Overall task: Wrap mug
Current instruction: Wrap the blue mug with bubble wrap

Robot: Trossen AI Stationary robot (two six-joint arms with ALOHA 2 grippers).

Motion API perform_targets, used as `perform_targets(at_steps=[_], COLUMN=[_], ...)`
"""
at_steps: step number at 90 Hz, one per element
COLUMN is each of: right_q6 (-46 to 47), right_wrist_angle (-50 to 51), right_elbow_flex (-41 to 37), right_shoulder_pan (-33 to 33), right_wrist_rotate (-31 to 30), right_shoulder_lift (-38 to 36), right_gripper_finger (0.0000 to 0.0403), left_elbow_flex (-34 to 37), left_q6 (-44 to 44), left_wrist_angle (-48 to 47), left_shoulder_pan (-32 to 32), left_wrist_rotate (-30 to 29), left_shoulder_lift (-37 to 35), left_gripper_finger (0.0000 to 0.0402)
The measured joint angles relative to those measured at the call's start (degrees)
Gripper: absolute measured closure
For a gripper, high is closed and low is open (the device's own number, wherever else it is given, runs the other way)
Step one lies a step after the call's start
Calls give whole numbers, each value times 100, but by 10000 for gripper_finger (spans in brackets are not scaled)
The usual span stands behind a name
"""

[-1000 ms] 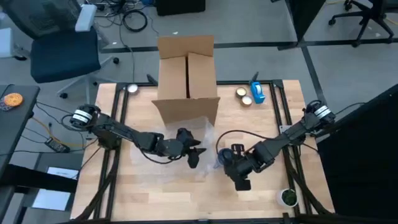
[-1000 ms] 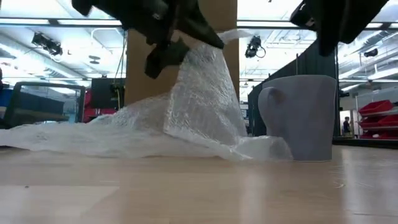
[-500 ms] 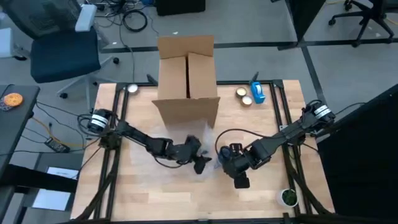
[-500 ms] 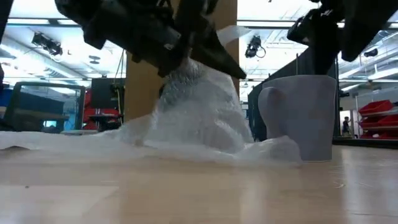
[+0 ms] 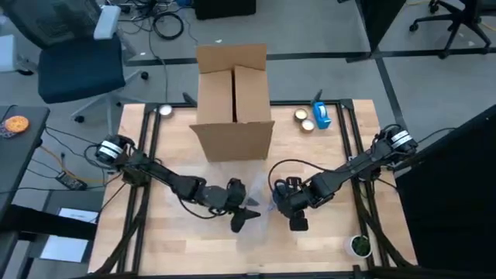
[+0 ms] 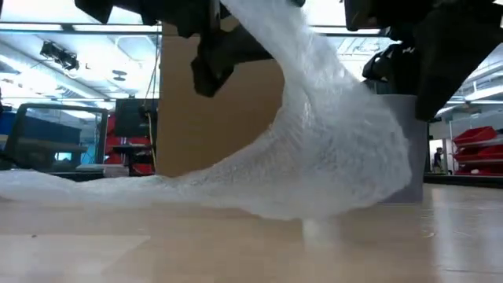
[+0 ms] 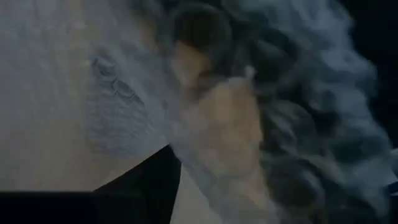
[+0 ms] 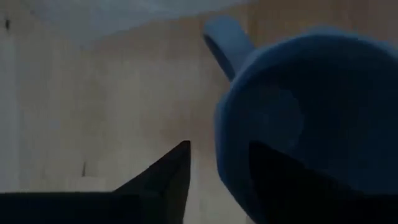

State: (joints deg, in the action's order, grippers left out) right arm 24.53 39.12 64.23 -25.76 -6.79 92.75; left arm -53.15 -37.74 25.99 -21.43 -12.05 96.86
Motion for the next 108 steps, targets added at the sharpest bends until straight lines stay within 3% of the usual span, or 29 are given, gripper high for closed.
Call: perform_targets(at_steps=[24,38,52,70,90,108], right_q6=[-22,118,282,324,411,293], right_wrist_angle=[-57,58,895,1715,2030,2050], right_elbow_flex=[0,176,872,1856,2615,3203], right_shoulder_pan=[114,-17,-372,-870,-1319,-1672], right_wrist_rotate=[-26,-91,-36,-646,-1035,-1352], right_shoulder_lift=[-4,-9,-11,-13,-13,-13], right_gripper_finger=[394,400,401,402,403,403], left_elbow_flex=[2,2,2,2,2,4], left_q6=[-30,-32,-66,-86,-760,-1041], left_wrist_angle=[498,507,502,501,282,1072], left_shoulder_pan=[2,1,-7,-7,3,7], left_wrist_rotate=[-241,-276,-313,-516,-522,-52], left_shoulder_lift=[22,22,26,27,67,387], left_gripper_finger=[203,203,203,203,203,203])
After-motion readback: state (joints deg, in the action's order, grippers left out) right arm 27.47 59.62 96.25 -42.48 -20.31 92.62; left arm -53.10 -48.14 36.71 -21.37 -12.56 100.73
